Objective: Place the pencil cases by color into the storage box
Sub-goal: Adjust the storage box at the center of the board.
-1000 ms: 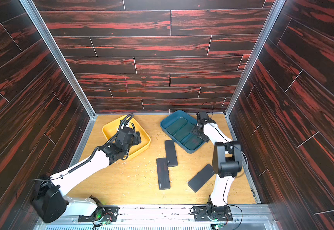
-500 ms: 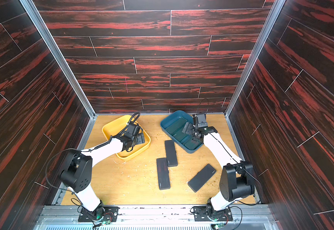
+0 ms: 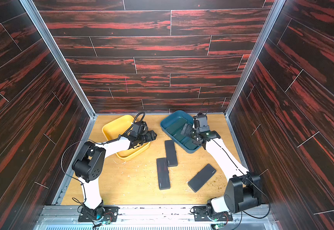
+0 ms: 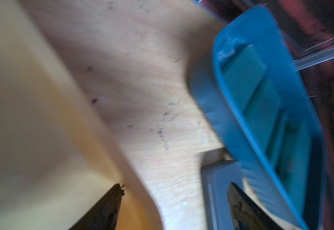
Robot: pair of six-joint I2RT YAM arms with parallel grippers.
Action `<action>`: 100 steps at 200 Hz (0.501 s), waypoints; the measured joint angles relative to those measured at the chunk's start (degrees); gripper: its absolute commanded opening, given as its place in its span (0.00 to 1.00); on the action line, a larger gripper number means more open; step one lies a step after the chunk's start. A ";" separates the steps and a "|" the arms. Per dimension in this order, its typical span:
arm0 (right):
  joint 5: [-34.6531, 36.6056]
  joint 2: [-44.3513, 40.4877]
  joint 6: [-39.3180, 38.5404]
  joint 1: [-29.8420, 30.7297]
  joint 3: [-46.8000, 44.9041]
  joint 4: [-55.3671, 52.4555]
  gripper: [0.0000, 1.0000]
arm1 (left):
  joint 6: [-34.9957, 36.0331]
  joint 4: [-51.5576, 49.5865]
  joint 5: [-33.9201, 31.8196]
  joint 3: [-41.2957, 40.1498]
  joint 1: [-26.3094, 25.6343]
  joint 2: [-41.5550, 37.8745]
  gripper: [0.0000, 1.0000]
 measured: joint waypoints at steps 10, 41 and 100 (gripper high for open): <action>-0.15 -0.50 -0.13 0.00 -0.39 0.04 0.90 | -1.07 2.54 1.22 0.13 -0.11 0.39 0.83; -0.31 -1.60 -0.59 0.00 -1.36 0.11 0.90 | -4.31 10.21 4.04 1.31 -0.59 1.70 0.83; -0.96 -3.52 -3.54 0.79 -3.61 -1.38 0.91 | -4.98 15.26 6.34 8.52 -3.04 4.85 0.83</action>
